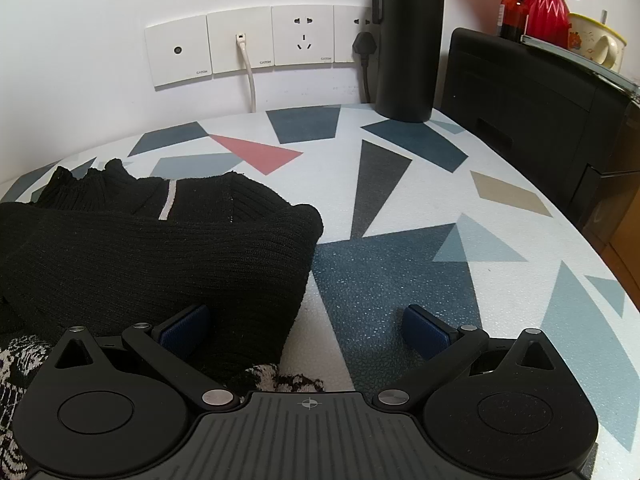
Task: Fold clothes
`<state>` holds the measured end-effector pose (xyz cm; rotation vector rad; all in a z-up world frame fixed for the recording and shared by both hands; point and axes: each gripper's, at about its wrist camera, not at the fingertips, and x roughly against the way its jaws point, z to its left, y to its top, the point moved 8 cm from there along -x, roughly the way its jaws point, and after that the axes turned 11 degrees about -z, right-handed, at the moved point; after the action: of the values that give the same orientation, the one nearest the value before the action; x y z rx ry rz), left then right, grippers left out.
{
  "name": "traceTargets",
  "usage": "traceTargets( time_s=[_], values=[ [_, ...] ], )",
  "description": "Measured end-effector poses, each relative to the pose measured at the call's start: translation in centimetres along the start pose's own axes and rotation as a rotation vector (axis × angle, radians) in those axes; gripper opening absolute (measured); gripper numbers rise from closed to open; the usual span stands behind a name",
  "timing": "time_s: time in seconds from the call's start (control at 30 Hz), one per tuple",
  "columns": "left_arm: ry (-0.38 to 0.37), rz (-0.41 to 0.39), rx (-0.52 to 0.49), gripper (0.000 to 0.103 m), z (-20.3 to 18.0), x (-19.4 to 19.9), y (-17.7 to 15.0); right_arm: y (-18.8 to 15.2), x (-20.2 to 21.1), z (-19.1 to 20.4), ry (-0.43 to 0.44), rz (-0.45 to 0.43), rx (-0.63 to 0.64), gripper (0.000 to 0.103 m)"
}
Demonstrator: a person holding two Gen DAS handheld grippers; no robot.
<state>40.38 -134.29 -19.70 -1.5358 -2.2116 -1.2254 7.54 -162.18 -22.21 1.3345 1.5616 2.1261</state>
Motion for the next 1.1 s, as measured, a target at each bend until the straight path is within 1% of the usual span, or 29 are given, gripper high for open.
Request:
traceTargets(
  time_s=[0.03,0.07,0.1,0.13,0.2,0.3,0.37,0.43,0.47,0.5,0.53,0.57,0.63,0.7,0.77,0.93,1.0,1.03,1.1],
  values=[
    [0.001,-0.003,0.0,0.05,0.0,-0.1,0.0,0.0,0.0,0.0,0.0,0.0,0.0,0.102],
    [0.0,-0.005,0.005,0.022,0.1,-0.1,0.1,0.0,0.0,0.0,-0.001,0.0,0.0,0.102],
    [-0.001,-0.006,0.012,0.007,0.2,-0.1,0.1,0.0,0.0,0.0,0.0,0.002,0.0,0.102],
    [-0.003,-0.007,0.019,0.002,0.3,-0.1,0.1,0.0,0.0,0.0,0.0,0.004,0.0,0.102],
    [-0.013,-0.034,0.005,0.002,0.2,0.5,0.4,0.2,-0.1,0.0,0.004,0.018,-0.001,0.102],
    [-0.039,-0.065,-0.053,0.002,-0.6,1.8,0.9,1.2,0.0,-0.3,0.018,0.055,-0.011,0.102],
    [-0.046,-0.071,-0.066,0.002,-0.6,2.6,1.1,1.9,0.0,-0.5,0.026,0.077,-0.019,0.102],
    [-0.034,-0.051,-0.049,0.002,0.1,3.1,0.9,3.0,0.8,-0.9,0.028,0.041,-0.034,0.102],
    [-0.025,-0.03,-0.028,0.004,0.7,3.1,0.7,3.3,1.0,-0.9,0.031,0.04,-0.04,0.102],
    [-0.031,-0.017,-0.002,0.005,1.2,3.1,0.4,3.4,1.0,-0.9,0.036,0.049,-0.042,0.102],
    [-0.042,-0.006,0.026,0.012,1.6,3.0,0.0,3.3,1.0,-0.8,0.039,0.06,-0.039,0.102],
    [-0.053,-0.001,0.049,0.021,1.9,3.0,-0.2,3.1,1.0,-0.7,0.04,0.068,-0.03,0.102],
    [-0.065,-0.001,0.066,0.031,2.0,2.6,-0.6,2.4,0.8,-0.2,0.037,0.084,0.0,0.102],
    [-0.069,0.001,0.06,0.033,1.8,1.9,-0.9,1.7,0.7,0.3,0.036,0.098,0.024,0.102],
    [-0.055,0.009,0.044,0.033,1.6,1.0,-1.0,1.1,0.6,0.6,0.033,0.107,0.038,0.102],
    [-0.039,-0.001,-0.026,0.035,0.8,-0.3,-0.9,0.4,0.4,0.2,0.04,0.116,-0.017,0.102],
    [-0.05,-0.008,-0.041,0.038,0.6,-0.6,-0.9,0.4,0.3,0.2,0.04,0.11,-0.022,0.102],
    [-0.061,-0.013,-0.047,0.043,0.4,-0.8,-0.8,0.3,0.3,0.2,0.039,0.105,-0.017,0.102],
    [-0.101,-0.018,-0.052,0.058,-0.1,-1.0,-0.9,0.3,0.2,0.3,0.036,0.097,-0.014,0.102]
  ],
)
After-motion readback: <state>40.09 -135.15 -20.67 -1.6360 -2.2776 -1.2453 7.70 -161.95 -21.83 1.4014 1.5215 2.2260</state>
